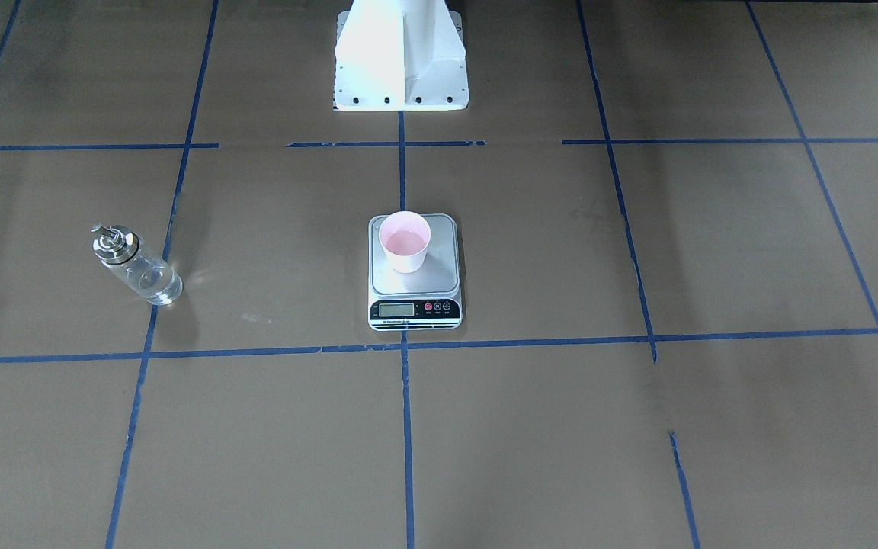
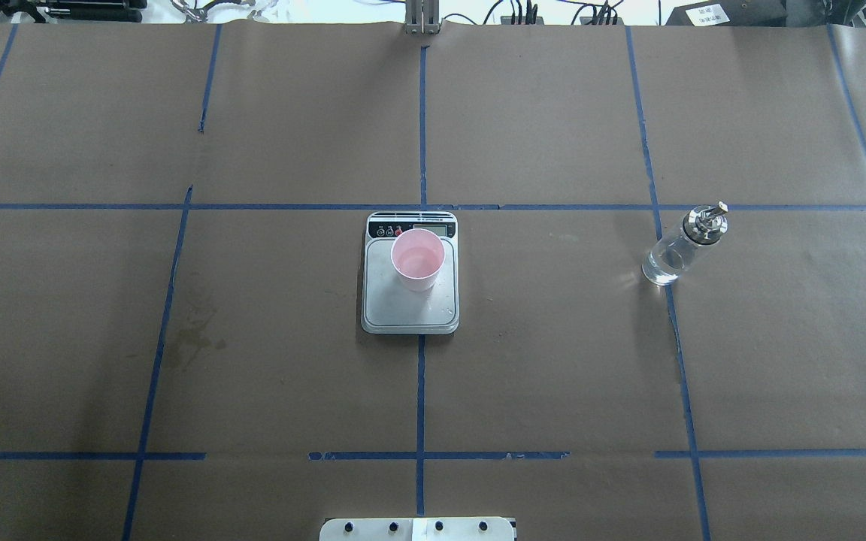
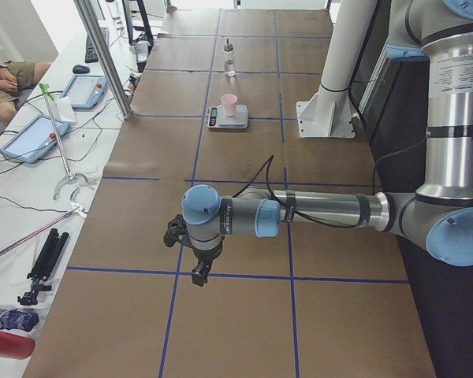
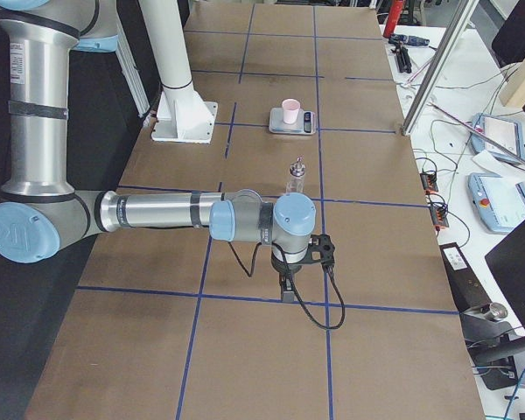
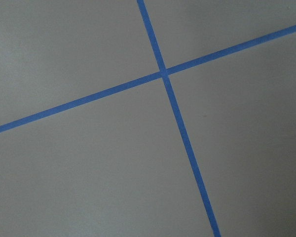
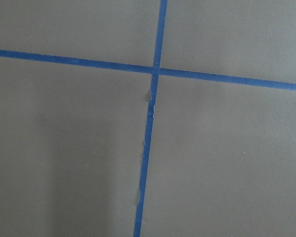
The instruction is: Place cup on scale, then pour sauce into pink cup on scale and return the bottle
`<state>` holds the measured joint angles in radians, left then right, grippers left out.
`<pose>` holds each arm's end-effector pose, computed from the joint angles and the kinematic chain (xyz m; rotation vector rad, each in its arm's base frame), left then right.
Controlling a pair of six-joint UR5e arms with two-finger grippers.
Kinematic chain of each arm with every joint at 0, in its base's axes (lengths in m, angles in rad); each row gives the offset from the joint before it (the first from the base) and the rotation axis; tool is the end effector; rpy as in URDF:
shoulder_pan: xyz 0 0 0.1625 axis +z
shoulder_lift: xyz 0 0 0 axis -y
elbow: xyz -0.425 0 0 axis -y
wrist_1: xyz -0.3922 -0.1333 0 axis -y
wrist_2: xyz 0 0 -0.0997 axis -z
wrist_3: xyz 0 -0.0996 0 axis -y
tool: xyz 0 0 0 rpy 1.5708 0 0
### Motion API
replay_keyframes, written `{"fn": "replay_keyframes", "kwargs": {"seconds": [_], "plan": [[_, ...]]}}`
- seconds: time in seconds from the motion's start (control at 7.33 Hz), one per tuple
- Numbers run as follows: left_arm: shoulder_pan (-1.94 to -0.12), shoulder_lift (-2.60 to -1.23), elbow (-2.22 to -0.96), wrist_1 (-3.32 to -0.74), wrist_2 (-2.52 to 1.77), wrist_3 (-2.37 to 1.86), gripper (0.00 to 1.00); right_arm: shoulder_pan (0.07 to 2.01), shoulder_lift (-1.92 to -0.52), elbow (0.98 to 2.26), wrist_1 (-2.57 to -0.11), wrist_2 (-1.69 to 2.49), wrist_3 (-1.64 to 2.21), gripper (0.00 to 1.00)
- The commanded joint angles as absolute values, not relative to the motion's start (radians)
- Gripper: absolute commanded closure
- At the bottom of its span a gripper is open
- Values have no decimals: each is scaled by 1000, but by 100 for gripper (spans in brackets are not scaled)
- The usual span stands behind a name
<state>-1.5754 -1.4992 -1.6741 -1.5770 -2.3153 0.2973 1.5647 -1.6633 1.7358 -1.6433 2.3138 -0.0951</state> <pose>-0.0679 -0.4637 0.6434 0.1482 0.7333 0.2931 0.0632 -0.4520 0.6306 0.0331 -0.7426 -0.0965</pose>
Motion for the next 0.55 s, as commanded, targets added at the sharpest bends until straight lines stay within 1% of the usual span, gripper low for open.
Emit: {"fn": "replay_keyframes", "kwargs": {"seconds": [0.0, 0.27, 0.41], "plan": [[-1583, -1499, -1675, -1577, -2316, 276, 0, 1565, -1661, 1735, -1641, 2313, -94, 0], [-1585, -1497, -1696, -1578, -2327, 67, 0, 1565, -1663, 1735, -1643, 2315, -91, 0], [-1589, -1497, -1697, -1580, -2327, 66, 0, 1565, -1663, 1733, -1643, 2315, -91, 0]]}}
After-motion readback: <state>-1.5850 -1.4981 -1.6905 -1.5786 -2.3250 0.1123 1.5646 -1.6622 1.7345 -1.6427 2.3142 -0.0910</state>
